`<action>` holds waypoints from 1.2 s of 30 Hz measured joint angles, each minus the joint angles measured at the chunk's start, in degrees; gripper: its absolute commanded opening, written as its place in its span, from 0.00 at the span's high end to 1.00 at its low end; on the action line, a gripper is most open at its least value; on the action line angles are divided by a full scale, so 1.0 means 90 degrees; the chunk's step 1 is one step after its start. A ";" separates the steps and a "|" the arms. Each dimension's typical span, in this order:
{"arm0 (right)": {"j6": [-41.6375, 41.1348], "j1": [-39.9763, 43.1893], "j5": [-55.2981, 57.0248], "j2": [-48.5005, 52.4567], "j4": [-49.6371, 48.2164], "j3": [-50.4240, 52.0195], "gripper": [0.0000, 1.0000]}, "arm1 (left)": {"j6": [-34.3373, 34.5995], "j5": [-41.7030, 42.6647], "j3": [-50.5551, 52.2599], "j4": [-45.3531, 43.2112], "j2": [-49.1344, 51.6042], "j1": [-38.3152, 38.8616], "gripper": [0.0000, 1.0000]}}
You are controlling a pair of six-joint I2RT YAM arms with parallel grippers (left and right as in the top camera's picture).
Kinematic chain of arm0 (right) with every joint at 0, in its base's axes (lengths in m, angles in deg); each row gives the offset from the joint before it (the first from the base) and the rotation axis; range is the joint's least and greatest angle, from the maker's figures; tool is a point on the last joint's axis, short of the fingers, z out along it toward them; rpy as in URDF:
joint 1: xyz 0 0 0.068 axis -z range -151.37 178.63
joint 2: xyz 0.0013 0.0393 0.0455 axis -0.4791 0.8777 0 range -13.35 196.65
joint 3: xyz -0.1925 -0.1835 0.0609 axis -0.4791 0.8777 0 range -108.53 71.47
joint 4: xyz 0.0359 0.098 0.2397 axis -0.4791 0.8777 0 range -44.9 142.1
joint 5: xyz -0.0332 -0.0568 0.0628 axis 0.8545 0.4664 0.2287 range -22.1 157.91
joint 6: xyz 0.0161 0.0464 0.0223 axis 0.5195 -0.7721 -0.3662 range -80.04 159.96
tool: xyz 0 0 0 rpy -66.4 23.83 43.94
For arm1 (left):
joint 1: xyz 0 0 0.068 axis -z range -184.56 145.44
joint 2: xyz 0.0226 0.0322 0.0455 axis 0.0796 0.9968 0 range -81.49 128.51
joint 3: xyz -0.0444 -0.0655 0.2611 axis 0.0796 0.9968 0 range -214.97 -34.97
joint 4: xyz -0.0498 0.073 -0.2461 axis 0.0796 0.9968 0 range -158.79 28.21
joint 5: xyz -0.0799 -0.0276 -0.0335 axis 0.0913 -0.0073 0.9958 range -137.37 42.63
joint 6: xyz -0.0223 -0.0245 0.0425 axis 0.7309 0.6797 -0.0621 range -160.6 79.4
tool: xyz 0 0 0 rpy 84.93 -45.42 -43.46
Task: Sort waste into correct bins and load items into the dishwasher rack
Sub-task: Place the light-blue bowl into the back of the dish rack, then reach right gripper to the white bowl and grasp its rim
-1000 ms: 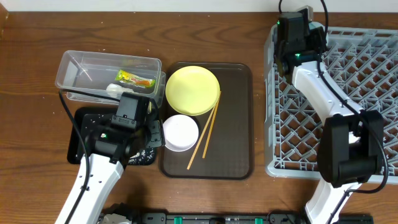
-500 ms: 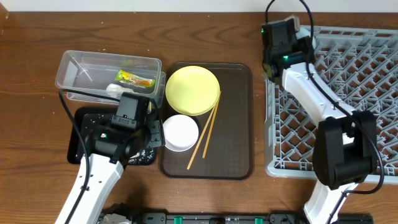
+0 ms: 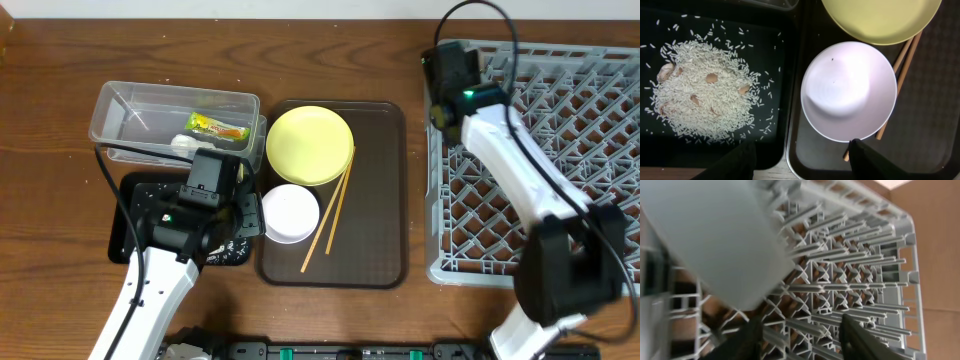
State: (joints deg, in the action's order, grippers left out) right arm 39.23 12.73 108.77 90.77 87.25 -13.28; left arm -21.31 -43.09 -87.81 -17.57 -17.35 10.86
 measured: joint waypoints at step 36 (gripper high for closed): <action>-0.1224 -0.3196 -0.5394 0.1081 0.0687 -0.0002 0.59 | 0.1025 -0.0495 0.0000 0.0974 -0.0270 -0.1919 0.27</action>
State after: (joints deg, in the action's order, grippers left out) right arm 28.21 -16.04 60.22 100.50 93.44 -13.30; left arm -12.08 -47.55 -87.81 -8.81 -19.78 -6.41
